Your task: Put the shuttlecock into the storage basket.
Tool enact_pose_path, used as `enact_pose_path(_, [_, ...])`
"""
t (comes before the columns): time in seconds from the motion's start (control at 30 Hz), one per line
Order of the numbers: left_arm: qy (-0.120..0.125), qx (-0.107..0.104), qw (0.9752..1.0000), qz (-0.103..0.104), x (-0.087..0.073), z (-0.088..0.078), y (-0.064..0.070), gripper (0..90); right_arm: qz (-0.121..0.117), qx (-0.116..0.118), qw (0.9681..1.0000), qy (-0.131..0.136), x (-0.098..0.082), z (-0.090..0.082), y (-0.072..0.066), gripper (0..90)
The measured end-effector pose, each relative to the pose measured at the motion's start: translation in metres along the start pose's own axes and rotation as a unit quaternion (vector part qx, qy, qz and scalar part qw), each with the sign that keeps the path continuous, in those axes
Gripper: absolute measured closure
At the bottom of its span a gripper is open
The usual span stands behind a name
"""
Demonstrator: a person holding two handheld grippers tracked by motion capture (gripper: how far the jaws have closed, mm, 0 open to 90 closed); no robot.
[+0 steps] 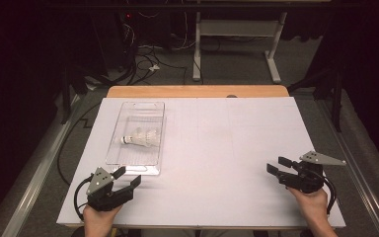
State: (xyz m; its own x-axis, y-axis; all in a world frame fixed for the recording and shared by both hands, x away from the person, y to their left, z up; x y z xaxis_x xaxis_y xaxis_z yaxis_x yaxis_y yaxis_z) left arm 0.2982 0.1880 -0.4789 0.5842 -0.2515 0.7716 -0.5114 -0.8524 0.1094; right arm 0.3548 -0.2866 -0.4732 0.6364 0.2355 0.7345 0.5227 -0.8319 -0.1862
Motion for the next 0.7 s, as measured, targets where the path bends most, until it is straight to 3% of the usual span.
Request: enact_pose_path(0.7, [0.002,-0.002,1.0,-0.003,0.0,-0.001,0.0,36.6,0.0,0.001,0.9998,0.019,-0.014,-0.009,0.0,36.3])
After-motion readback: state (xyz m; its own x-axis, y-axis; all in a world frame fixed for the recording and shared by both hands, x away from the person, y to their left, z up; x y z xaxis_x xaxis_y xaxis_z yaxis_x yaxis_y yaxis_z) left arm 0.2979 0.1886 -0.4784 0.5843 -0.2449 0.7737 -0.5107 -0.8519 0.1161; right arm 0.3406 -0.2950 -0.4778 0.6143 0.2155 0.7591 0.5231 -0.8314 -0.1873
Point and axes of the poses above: each handheld gripper's, and its own axes: z roughly forward along the jaws, x roughly out of its top, y roughly to its right, the point moved 7 cm from there along z, roughly forward along the jaws, and after that the axes turned 10 degrees about -y, right-handed, at the moved point
